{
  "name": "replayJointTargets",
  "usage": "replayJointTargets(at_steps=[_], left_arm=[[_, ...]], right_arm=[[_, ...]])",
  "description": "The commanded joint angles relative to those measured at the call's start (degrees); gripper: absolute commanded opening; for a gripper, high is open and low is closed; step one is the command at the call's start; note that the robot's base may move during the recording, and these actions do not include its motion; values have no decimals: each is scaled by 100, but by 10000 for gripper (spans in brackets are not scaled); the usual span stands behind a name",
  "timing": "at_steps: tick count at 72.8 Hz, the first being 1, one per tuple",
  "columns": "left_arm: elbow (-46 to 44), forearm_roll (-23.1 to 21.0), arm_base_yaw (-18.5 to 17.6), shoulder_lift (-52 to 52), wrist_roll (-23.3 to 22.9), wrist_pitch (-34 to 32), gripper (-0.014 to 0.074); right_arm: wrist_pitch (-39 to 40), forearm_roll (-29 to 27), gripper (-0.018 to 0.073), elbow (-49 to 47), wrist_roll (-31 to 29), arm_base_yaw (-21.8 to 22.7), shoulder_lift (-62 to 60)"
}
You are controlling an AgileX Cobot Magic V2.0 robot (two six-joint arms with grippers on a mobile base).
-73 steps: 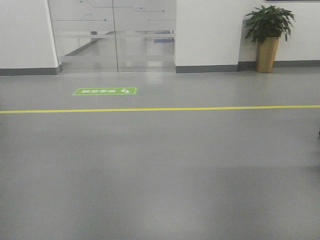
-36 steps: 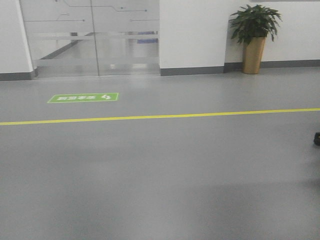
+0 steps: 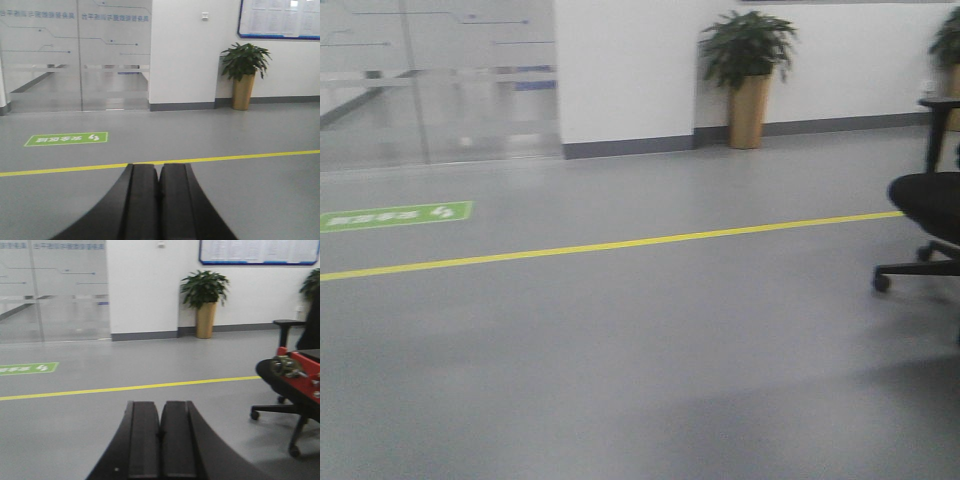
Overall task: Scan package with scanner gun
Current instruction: 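Turn the base to face the workbench top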
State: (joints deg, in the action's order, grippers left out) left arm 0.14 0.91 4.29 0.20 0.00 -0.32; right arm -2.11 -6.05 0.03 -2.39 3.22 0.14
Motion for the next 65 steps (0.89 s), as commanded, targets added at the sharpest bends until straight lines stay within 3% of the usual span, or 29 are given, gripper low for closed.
replayJointTargets(at_steps=[1,65], left_arm=[[-14,-11,0,-20,0,-120,-111],[-14,-11,0,-20,0,-120,-111]], right_arm=[[88,-16,-169,-3,-48,2,-14],[88,-16,-169,-3,-48,2,-14]])
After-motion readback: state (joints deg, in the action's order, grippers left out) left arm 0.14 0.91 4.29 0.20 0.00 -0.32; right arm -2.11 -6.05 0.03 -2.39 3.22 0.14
